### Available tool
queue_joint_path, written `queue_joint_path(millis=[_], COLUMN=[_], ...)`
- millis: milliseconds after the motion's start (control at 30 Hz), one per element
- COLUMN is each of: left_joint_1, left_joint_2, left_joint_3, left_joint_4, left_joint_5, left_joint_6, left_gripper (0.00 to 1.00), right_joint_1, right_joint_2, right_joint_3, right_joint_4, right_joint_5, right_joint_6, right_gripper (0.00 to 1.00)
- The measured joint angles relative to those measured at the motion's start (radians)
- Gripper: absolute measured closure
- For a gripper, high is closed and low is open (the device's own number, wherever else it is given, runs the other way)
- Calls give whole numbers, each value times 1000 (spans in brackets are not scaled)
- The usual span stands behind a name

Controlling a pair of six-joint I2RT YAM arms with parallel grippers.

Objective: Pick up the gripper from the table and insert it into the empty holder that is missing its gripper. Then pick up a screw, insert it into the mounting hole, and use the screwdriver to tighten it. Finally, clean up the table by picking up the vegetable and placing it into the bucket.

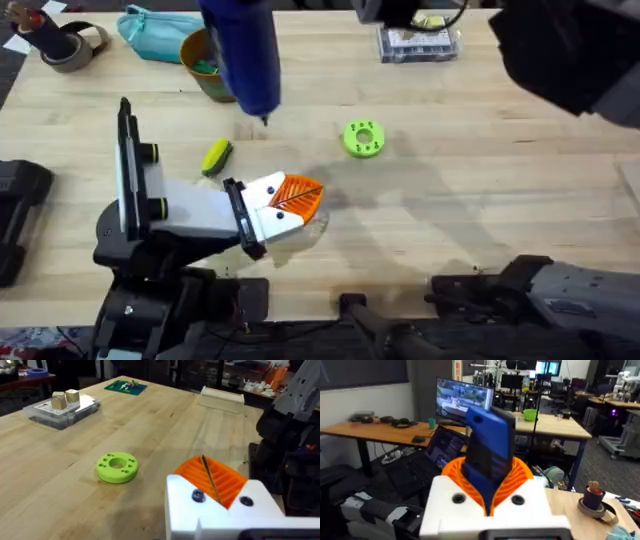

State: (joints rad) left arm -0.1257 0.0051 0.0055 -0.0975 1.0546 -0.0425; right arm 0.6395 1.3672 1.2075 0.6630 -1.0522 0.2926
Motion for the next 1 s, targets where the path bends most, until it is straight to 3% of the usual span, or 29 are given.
queue_joint_path(millis=[733, 1000], left_joint_1=[0, 0], left_joint_2=[0, 0], left_joint_3=[0, 0], left_joint_4=[0, 0], left_joint_5=[0, 0], left_joint_6=[0, 0], left_gripper=[992, 992], right_joint_1=[22, 23], right_joint_2=[-15, -15], right_joint_3=[-82, -140], right_joint_4=[52, 142], right_joint_5=[-12, -12], right_joint_6=[18, 27], right_gripper=[975, 975])
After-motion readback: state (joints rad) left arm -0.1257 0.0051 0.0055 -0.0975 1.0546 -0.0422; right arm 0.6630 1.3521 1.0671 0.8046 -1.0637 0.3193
